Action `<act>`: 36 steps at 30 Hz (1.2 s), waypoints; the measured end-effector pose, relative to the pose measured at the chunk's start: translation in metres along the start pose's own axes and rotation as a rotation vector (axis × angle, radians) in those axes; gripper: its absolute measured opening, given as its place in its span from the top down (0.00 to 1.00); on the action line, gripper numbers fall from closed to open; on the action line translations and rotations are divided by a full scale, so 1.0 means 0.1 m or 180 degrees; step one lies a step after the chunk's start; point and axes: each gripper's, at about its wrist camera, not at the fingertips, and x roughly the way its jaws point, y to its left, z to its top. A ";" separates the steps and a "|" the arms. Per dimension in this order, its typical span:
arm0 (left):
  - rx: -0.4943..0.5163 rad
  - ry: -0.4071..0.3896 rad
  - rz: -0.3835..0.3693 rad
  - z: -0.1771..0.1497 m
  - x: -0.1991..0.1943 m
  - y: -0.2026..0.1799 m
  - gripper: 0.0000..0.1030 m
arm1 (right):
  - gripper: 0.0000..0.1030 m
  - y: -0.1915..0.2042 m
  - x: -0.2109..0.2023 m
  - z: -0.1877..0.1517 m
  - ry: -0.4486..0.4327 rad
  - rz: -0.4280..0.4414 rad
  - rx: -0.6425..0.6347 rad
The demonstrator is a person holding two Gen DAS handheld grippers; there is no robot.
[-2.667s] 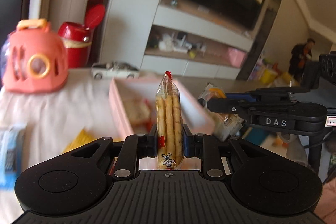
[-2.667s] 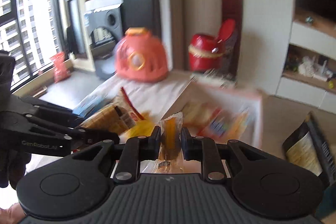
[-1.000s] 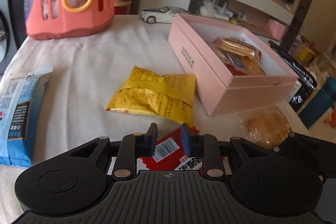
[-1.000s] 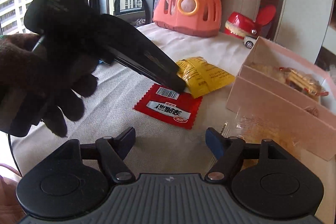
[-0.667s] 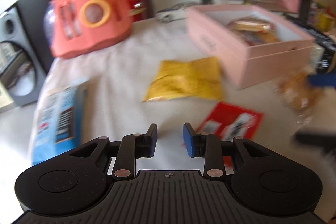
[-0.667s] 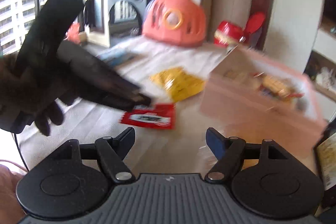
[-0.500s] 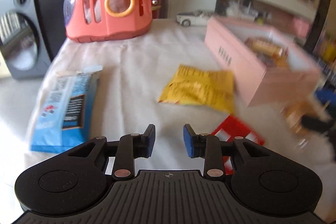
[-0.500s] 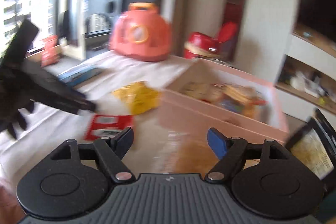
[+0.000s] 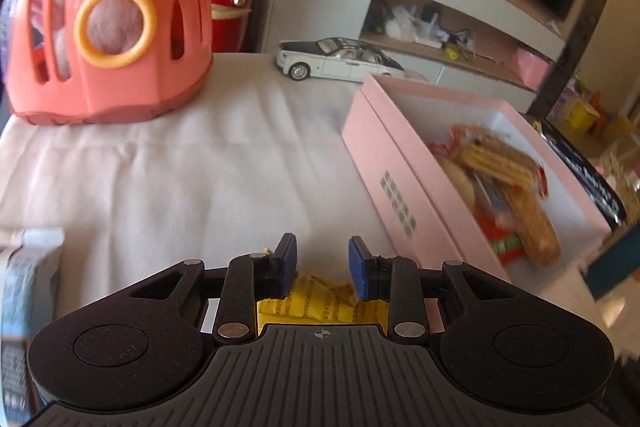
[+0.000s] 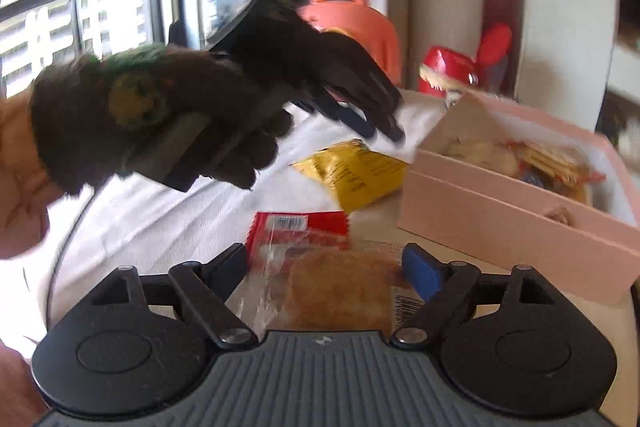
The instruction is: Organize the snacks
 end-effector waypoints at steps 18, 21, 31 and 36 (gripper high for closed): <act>-0.0688 -0.0283 0.0340 -0.92 -1.59 0.41 0.69 | 0.07 -0.31 0.26 0.04 0.0466 -0.0265 0.0656; -0.0429 -0.0257 0.0000 -0.82 -1.50 0.19 0.69 | 0.07 -0.34 0.26 0.03 0.0445 -0.0186 0.0681; 0.0356 0.0247 -0.0099 -0.74 -0.62 -0.49 0.69 | 0.07 -0.51 0.14 -0.06 0.0515 -0.0437 0.0665; 0.1062 0.0226 0.0172 -0.88 -0.58 -0.83 0.67 | 0.07 -0.58 0.13 -0.07 0.0487 -0.0502 0.0788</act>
